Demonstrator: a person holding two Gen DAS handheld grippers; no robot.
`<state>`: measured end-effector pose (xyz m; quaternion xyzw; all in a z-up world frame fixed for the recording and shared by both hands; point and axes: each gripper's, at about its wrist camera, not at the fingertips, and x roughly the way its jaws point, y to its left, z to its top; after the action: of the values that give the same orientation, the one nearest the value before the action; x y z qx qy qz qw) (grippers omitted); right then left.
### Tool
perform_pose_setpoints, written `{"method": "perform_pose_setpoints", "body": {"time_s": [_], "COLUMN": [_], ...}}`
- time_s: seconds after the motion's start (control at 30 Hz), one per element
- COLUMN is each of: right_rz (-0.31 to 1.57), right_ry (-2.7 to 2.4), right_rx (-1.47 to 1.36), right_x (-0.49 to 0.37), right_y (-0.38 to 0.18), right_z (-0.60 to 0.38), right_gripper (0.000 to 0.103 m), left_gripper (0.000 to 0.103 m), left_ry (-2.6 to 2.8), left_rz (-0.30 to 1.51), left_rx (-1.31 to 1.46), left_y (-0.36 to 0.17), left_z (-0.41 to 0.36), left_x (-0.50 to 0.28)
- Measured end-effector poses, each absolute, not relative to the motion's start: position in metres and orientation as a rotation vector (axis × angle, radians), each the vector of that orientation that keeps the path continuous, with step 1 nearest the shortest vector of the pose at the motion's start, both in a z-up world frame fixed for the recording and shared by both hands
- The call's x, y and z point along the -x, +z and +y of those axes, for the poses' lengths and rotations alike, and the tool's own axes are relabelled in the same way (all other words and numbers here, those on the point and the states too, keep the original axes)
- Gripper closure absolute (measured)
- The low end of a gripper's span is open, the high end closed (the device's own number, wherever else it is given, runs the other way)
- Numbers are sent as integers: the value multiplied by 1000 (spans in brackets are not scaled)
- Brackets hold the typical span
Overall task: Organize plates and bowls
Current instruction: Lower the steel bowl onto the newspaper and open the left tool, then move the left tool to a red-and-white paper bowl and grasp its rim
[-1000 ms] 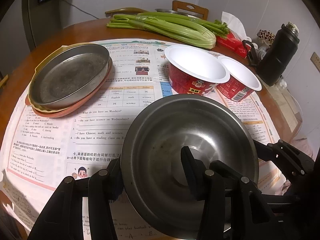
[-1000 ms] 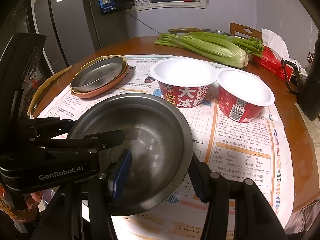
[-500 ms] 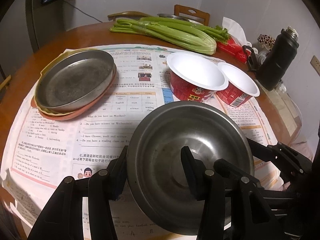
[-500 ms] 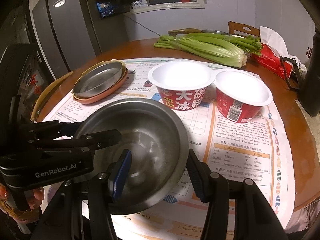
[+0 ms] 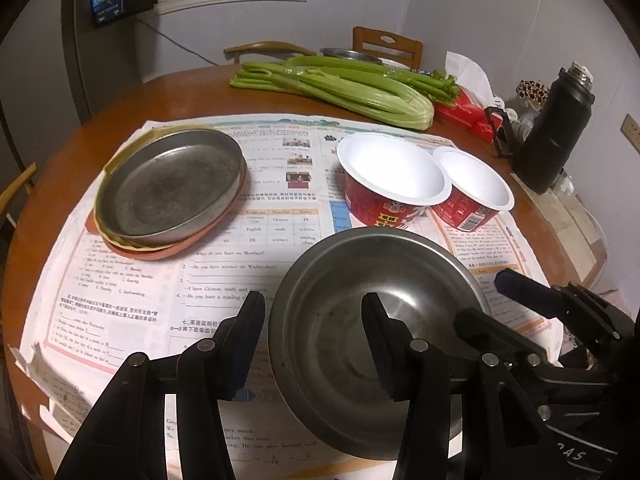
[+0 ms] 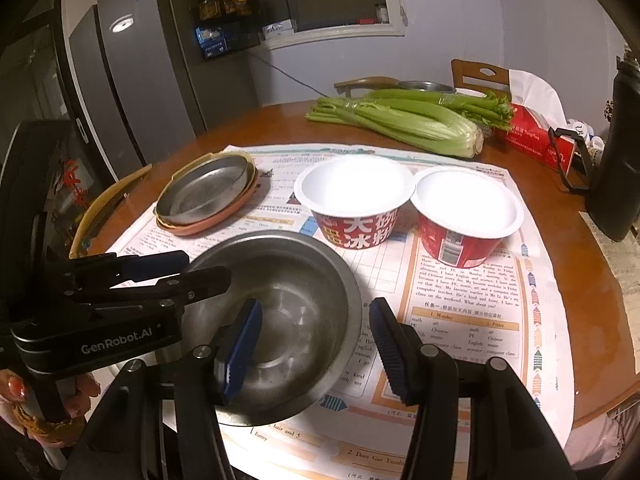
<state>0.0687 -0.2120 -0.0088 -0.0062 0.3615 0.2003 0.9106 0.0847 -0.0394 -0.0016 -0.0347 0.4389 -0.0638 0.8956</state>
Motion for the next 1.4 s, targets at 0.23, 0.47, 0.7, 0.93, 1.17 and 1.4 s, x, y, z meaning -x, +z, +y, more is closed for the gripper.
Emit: {"method": "perform_pose_setpoints", "body": {"time_s": [0.23,0.47,0.7,0.93,1.17,1.4], "right_rz": [704,708,740,784,820,837], "right_ry": [413,398,393,386,385,338], "right_rx": [-20,-43,-142,-236,-326,-341], "right_x": [-63,-66,-83,-109,-139,-167], "right_y": [3,7,4,0,-6,-11], "right_z": [-220,-224,-234,-238,-235,-233], "right_gripper": [47,47,47,47,47,47], "left_gripper": [51,51,50,50,50,50], "left_ry": [-114,-123,-159,-178,-206,-231], "left_rz": [861,843,841,856,882,945], "left_rx": [56,64,72,80,94,102], "left_y": [15,27,35,40,39,23], "left_z": [-39,-37,-41,-42,-48,-59], "left_x": [-79,-84,-105,-139,-178,-216]}}
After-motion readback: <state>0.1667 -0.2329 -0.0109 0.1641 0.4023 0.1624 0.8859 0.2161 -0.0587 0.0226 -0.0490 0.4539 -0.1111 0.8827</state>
